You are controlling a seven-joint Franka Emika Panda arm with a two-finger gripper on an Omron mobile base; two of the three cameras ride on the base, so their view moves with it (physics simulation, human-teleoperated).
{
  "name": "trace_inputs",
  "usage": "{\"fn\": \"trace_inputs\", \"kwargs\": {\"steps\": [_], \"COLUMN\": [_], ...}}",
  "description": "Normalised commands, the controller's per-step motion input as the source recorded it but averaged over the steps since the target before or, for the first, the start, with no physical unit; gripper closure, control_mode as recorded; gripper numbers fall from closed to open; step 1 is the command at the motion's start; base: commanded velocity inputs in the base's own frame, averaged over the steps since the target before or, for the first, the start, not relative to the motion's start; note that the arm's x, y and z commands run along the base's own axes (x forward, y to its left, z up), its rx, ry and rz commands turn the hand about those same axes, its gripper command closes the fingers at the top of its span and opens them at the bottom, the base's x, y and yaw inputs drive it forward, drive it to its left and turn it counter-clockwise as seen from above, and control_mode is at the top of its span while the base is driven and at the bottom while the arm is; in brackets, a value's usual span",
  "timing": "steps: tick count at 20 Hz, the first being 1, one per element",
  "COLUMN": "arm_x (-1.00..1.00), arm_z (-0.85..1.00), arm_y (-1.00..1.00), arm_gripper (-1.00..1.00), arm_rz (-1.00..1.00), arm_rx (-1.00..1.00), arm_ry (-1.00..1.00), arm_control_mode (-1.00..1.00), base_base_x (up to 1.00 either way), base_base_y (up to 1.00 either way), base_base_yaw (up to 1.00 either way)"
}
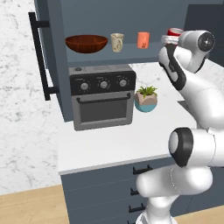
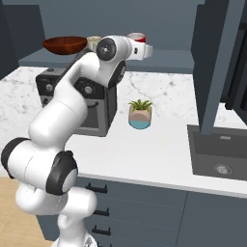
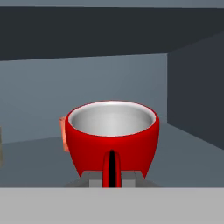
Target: Gather all objects into one cabinet and sort the glasses and bowls to opposite sides.
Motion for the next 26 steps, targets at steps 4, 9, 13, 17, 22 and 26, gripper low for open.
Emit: {"fn": "trace_inputs", "kwargs": {"steps": [4, 9, 13, 17, 22, 26], "arm_x": [0.42, 0.5, 0.39, 0.2, 0.22, 0.33], "arm_z": [-0.01, -0.08, -0.11, -0.21, -0.26, -0.21], "arm_y": [-0.34, -0.28, -0.11, -0.01, 0.0, 0.0], "arm_gripper": [1.0, 1.0, 1.0, 1.0, 1.0, 1.0], "arm_rz": [0.0, 0.0, 0.0, 0.0, 0.0, 0.0], "arm_rx": [0.0, 0.0, 0.0, 0.0, 0.0, 0.0], "arm_ry": [0.01, 0.04, 0.04, 0.01, 0.0, 0.0], "arm_control_mode": [-1.0, -1.0, -1.0, -1.0, -1.0, -1.0], "base_base_x": [0.0, 0.0, 0.0, 0.0, 0.0, 0.0], "base_base_y": [0.0, 0.0, 0.0, 0.0, 0.0, 0.0], "base_base_yaw": [0.0, 0.0, 0.0, 0.0, 0.0, 0.0]}}
